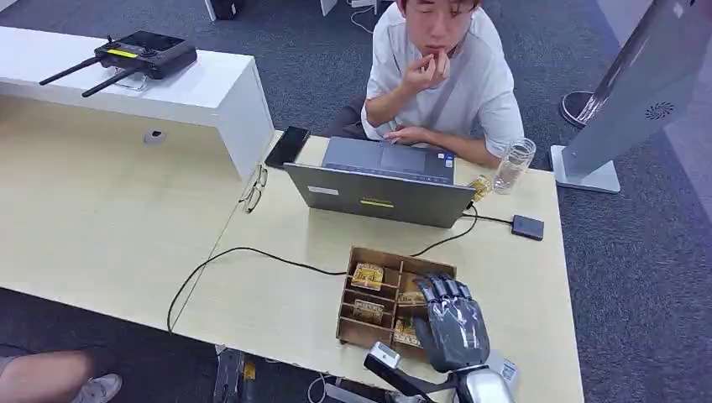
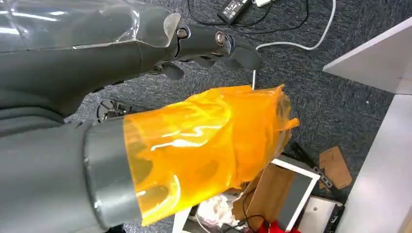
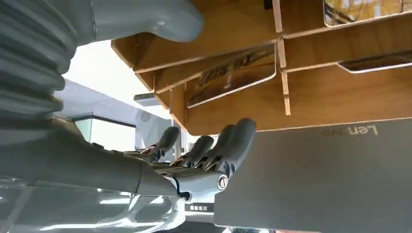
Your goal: Pass the card to the sensor for recognition and then transmit it.
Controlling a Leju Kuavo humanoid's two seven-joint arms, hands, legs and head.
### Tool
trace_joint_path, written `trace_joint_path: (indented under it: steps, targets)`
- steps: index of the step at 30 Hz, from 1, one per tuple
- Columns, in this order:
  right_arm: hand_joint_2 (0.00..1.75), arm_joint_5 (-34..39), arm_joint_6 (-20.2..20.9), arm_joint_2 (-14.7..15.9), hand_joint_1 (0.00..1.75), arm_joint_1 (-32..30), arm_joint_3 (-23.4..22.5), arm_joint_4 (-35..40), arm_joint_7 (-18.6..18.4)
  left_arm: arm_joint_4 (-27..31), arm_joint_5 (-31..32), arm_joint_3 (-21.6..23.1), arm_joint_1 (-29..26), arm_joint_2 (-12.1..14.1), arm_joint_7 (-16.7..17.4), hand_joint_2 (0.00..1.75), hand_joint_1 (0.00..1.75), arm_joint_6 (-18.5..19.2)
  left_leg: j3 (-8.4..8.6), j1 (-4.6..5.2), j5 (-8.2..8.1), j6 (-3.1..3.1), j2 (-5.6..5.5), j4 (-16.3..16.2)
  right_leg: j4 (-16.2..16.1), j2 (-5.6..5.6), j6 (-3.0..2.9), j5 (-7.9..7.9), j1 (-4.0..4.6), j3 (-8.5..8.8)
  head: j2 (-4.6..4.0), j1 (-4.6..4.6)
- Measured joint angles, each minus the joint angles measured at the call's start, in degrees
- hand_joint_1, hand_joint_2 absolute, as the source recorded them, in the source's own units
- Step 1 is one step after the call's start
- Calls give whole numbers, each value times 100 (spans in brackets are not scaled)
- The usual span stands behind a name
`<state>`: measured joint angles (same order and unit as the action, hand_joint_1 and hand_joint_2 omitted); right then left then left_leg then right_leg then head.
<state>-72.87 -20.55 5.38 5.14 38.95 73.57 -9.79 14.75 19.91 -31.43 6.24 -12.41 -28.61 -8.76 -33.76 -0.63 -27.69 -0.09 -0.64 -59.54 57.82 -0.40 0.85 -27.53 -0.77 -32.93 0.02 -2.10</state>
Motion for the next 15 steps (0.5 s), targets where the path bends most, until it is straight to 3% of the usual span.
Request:
trace_joint_path:
  steps: [1, 3, 5, 7, 15]
  targets:
    - [175, 6, 0, -7, 56, 5, 0, -15, 0, 0, 0, 2, 0, 0, 0, 0, 0, 0, 0, 0, 0, 0, 0, 0, 0, 0, 0, 0, 0, 0, 0, 0]
    - [175, 9, 0, -11, 72, 16, 0, -33, 0, 0, 0, 2, 0, 0, 0, 0, 0, 0, 0, 0, 0, 0, 0, 0, 0, 0, 0, 0, 0, 0, 0, 0]
    - [175, 9, 4, -11, 126, 21, 0, -52, 0, 0, 0, 4, 0, 0, 0, 0, 0, 2, 0, 0, 0, 0, 0, 0, 0, 0, 0, 0, 0, 0, 0, 0]
    - [175, 9, 20, -11, 147, 22, 0, -70, 0, 0, 0, 4, 0, 0, 0, 0, 0, 2, 0, 0, 1, 0, 0, 0, 0, 0, 0, 0, 0, 0, 0, 0]
    - [175, 28, 57, -57, 168, 114, 0, -162, -2, 0, -13, 22, 1, 0, 9, 0, 0, 2, 2, 0, 1, 0, -2, 0, 0, -2, 0, 0, 0, 2, 0, 0]
